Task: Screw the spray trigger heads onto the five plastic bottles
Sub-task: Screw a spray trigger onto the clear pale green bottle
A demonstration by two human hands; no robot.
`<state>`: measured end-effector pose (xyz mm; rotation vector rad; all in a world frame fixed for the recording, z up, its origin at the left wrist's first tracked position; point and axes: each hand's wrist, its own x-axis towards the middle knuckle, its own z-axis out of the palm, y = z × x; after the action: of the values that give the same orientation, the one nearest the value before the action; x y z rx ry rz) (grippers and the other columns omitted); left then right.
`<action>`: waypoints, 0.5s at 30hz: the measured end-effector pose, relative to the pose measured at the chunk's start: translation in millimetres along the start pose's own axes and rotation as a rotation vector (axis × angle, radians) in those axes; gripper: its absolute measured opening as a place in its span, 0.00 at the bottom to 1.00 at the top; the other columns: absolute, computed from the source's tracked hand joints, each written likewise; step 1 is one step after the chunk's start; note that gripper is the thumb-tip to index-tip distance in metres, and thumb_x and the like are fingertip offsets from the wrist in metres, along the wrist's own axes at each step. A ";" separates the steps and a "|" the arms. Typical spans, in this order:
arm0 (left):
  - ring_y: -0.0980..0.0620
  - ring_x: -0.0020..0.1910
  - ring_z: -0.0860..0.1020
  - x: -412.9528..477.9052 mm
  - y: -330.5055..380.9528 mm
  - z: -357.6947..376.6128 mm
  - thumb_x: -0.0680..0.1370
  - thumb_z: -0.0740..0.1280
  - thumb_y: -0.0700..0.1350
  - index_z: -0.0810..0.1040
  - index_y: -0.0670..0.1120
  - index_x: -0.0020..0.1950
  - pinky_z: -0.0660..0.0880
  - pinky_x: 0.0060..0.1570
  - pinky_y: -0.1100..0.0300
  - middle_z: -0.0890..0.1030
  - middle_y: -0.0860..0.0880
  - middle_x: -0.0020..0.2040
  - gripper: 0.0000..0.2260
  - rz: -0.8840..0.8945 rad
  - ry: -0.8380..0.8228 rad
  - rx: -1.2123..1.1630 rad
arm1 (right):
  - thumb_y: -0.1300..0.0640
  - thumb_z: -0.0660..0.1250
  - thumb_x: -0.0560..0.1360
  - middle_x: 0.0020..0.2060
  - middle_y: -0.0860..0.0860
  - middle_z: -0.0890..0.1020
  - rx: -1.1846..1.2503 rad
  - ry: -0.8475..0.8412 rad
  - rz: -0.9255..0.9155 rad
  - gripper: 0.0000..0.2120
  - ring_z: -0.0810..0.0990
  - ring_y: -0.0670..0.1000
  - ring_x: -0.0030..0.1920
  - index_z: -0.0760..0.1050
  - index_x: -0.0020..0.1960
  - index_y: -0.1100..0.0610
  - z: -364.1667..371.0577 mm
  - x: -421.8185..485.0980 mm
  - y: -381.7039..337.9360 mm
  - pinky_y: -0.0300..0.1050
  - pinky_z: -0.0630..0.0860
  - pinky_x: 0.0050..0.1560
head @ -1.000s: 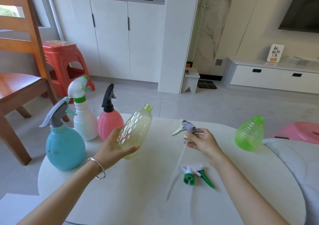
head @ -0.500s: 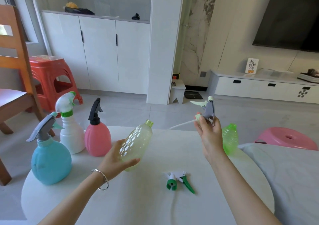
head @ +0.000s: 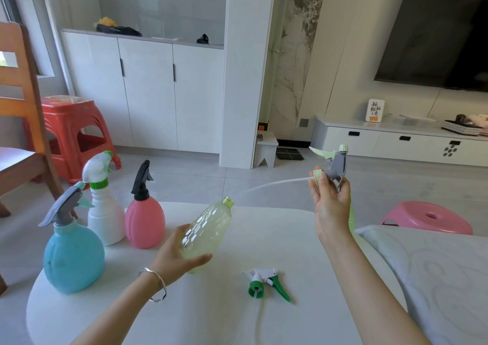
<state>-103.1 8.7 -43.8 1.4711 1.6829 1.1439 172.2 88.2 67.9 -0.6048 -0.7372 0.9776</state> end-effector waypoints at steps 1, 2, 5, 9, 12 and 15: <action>0.52 0.54 0.77 0.0 -0.3 -0.4 0.60 0.80 0.50 0.69 0.50 0.63 0.72 0.51 0.60 0.77 0.53 0.55 0.35 0.006 0.003 -0.001 | 0.65 0.61 0.78 0.50 0.51 0.80 0.000 -0.004 0.005 0.07 0.77 0.51 0.59 0.68 0.46 0.54 0.3 -0.3 -0.6 0.34 0.78 0.49; 0.53 0.54 0.77 0.0 -0.6 -0.6 0.61 0.80 0.48 0.69 0.51 0.62 0.72 0.50 0.61 0.77 0.53 0.55 0.33 0.011 0.006 -0.004 | 0.65 0.61 0.78 0.51 0.51 0.80 -0.004 -0.011 0.011 0.07 0.77 0.51 0.59 0.68 0.46 0.54 0.5 -0.6 -0.6 0.34 0.78 0.49; 0.53 0.54 0.77 -0.8 -0.8 -1.4 0.62 0.80 0.46 0.69 0.52 0.61 0.72 0.49 0.62 0.77 0.55 0.54 0.32 0.026 0.014 -0.012 | 0.64 0.61 0.78 0.52 0.53 0.80 -0.022 -0.042 0.030 0.06 0.78 0.52 0.59 0.69 0.47 0.54 0.3 -3.4 2.0 0.33 0.78 0.47; 0.57 0.54 0.76 -4.0 3.6 -3.2 0.62 0.80 0.46 0.69 0.53 0.62 0.71 0.47 0.67 0.77 0.56 0.54 0.33 0.071 -0.009 0.019 | 0.64 0.63 0.77 0.49 0.52 0.81 -0.071 -0.135 0.102 0.05 0.78 0.53 0.57 0.70 0.48 0.56 3.6 -14.3 12.7 0.33 0.78 0.46; 0.61 0.55 0.75 -6.9 10.4 -2.7 0.62 0.80 0.49 0.68 0.54 0.64 0.70 0.44 0.76 0.76 0.57 0.57 0.35 0.120 -0.097 0.042 | 0.63 0.64 0.76 0.51 0.54 0.82 -0.127 -0.232 0.169 0.05 0.79 0.54 0.56 0.72 0.50 0.56 6.8 -26.1 25.1 0.35 0.79 0.47; 0.60 0.56 0.76 -8.6 17.7 -0.5 0.61 0.80 0.51 0.67 0.55 0.65 0.71 0.48 0.74 0.77 0.58 0.58 0.37 0.149 -0.130 0.037 | 0.61 0.67 0.74 0.52 0.53 0.83 -0.158 -0.297 0.202 0.06 0.80 0.52 0.55 0.73 0.50 0.56 10.8 -32.6 30.1 0.36 0.78 0.47</action>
<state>-94.2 0.2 -28.4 1.6803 1.5345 1.0741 136.7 73.6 43.2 -0.6896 -1.0387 1.2196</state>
